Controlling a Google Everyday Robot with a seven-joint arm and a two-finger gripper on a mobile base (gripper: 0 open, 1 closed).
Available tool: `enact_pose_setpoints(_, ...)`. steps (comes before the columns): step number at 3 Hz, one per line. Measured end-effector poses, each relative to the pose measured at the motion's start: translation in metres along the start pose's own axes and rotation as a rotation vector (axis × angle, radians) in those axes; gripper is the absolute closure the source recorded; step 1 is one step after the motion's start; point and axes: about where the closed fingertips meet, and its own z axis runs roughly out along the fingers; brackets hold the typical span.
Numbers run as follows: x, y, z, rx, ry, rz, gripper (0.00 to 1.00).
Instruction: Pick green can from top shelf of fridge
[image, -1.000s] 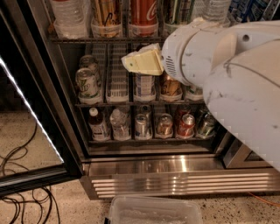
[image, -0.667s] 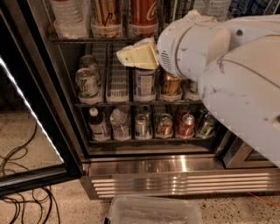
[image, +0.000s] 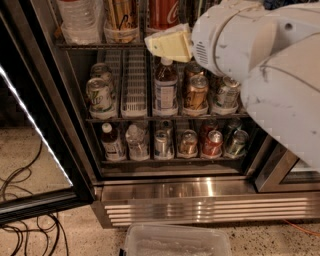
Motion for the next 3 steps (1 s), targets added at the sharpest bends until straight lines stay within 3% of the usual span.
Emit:
enact_pose_setpoints(2, -0.010, -0.034, -0.016, 0.086, -0.029, 0.009, 0.16)
enact_pose_setpoints(3, -0.011, -0.033, -0.008, 0.088, -0.029, 0.010, 0.20)
